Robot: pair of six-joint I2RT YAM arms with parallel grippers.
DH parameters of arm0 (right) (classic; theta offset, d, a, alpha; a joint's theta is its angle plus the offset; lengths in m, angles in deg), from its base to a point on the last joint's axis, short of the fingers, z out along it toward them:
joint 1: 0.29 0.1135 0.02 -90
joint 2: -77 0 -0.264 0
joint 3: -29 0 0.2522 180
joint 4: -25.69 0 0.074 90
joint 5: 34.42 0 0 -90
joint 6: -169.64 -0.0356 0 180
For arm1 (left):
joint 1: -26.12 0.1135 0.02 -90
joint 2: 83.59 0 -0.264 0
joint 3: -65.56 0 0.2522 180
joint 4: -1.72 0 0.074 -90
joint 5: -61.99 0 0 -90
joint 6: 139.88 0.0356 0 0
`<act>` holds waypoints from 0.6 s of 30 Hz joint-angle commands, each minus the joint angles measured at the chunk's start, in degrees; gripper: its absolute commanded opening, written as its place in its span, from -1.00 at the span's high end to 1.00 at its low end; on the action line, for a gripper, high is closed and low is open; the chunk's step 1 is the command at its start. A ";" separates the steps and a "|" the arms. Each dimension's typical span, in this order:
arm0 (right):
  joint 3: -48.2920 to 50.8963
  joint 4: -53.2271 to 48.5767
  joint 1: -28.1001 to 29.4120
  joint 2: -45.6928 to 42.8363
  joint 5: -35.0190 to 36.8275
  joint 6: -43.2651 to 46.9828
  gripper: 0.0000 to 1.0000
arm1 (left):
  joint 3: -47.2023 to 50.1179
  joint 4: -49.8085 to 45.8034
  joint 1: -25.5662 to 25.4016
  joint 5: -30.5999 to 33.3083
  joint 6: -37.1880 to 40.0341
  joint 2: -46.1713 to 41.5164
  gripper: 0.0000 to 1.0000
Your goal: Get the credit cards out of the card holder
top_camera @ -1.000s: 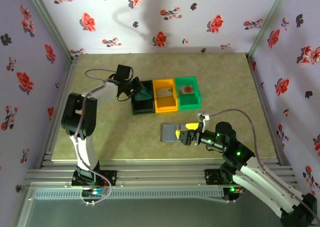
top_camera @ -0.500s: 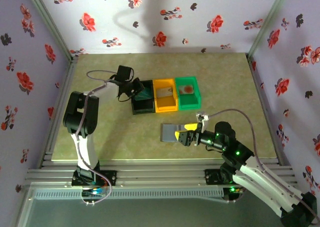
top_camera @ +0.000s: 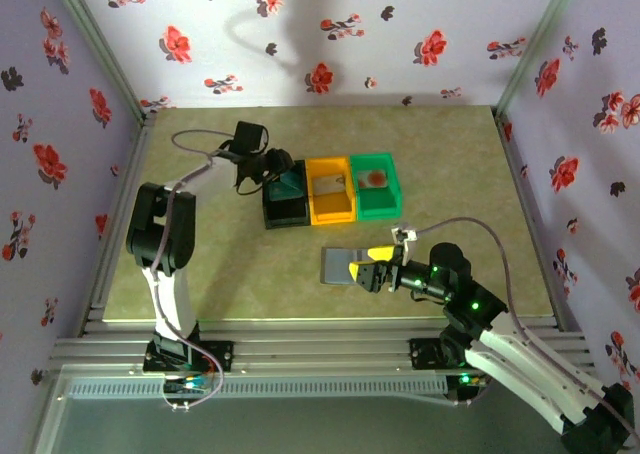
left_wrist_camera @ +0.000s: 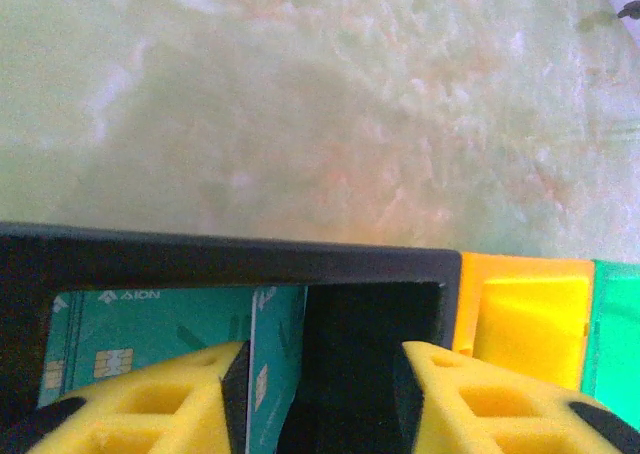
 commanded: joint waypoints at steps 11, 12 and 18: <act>-0.24 -2.06 -0.29 0.09 3.06 -0.35 -0.98 | -5.49 -8.20 0.51 3.95 2.28 -8.39 -0.13; -0.55 -2.83 -0.28 0.09 3.70 -0.11 -0.98 | -5.45 -9.05 0.24 4.25 2.17 -9.34 -0.13; -3.29 -12.18 -0.47 6.57 16.77 -1.40 -0.92 | -2.45 -14.31 -7.25 7.78 2.04 -15.26 -0.17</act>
